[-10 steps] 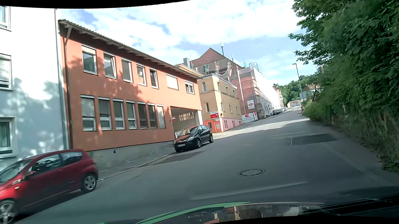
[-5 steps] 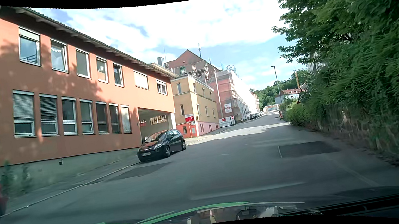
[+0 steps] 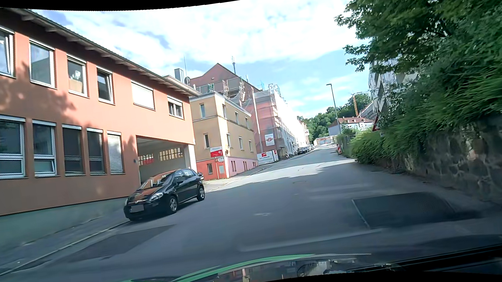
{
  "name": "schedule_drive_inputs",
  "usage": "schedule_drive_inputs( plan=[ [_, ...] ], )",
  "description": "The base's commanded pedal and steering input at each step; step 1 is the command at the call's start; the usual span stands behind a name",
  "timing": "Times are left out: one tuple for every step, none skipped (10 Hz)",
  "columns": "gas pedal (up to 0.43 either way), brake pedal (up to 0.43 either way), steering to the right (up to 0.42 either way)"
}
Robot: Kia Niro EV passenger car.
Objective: Follow the waypoints while adhering to traffic rules and regulations
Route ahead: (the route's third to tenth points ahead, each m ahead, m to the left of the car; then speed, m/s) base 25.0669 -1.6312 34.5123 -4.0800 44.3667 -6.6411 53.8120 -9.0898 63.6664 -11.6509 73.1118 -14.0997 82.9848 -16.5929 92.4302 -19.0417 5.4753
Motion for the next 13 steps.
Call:
schedule_drive_inputs(
  plan=[
    [0.299, 0.000, 0.091],
    [0.299, 0.000, 0.091],
    [0.299, 0.000, 0.091],
    [0.299, 0.000, 0.090],
    [0.299, 0.000, 0.089],
    [0.299, 0.000, 0.085],
    [0.299, 0.000, 0.080],
    [0.299, 0.000, 0.073],
    [0.299, 0.000, 0.055],
    [0.299, 0.000, 0.039],
    [0.299, 0.000, 0.037],
    [0.299, 0.000, 0.037],
    [0.299, 0.000, 0.036]
  ],
)
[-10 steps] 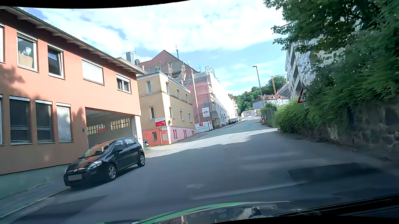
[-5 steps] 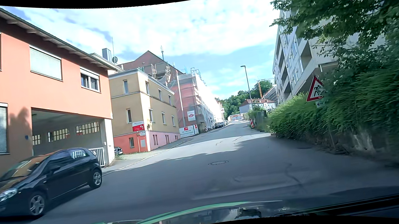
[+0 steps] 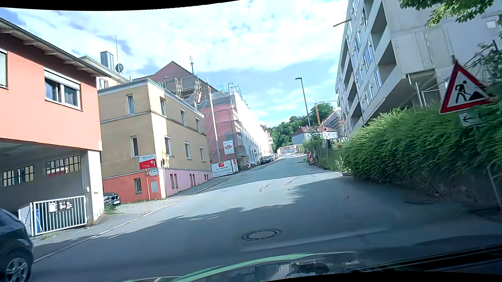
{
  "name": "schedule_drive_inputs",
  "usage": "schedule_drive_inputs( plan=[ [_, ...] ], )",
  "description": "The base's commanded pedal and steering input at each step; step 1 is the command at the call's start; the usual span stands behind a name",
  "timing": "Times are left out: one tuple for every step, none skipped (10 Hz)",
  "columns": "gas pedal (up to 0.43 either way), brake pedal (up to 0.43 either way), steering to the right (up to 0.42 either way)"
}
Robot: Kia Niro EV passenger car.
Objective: Follow the waypoints while adhering to traffic rules and regulations
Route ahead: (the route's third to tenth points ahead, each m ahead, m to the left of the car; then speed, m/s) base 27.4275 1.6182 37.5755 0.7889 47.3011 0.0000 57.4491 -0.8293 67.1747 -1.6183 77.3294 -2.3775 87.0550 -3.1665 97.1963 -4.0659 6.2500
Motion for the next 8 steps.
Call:
schedule_drive_inputs(
  plan=[
    [0.299, 0.000, 0.033],
    [0.299, 0.000, 0.029],
    [0.299, 0.000, 0.026],
    [0.299, 0.000, 0.022],
    [0.299, 0.000, 0.017],
    [0.299, 0.000, 0.013],
    [0.299, 0.000, 0.009],
    [0.287, 0.000, 0.007]
  ],
)
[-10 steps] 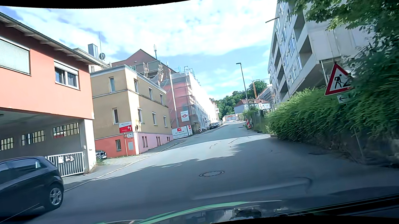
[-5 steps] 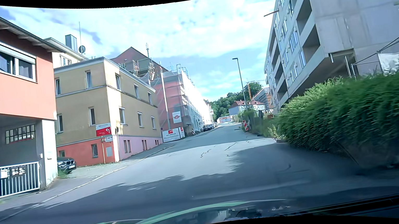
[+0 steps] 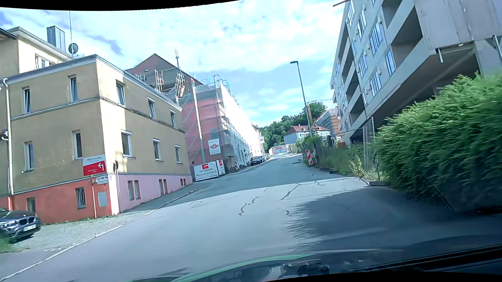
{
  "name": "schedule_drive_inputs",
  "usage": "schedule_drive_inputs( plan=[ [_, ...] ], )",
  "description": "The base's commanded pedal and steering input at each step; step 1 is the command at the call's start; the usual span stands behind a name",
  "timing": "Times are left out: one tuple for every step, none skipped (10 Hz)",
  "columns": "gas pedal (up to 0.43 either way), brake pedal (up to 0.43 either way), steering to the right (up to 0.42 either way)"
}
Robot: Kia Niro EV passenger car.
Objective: Follow the waypoints while adhering to traffic rules and regulations
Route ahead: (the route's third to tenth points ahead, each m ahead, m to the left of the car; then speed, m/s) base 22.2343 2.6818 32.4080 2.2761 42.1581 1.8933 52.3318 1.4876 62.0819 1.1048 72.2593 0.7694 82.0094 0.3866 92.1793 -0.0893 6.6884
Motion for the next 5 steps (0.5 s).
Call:
schedule_drive_inputs(
  plan=[
    [0.287, 0.000, 0.005],
    [0.287, 0.000, 0.004],
    [0.287, 0.000, 0.004],
    [0.287, 0.000, 0.004],
    [0.287, 0.000, 0.004]
  ],
)
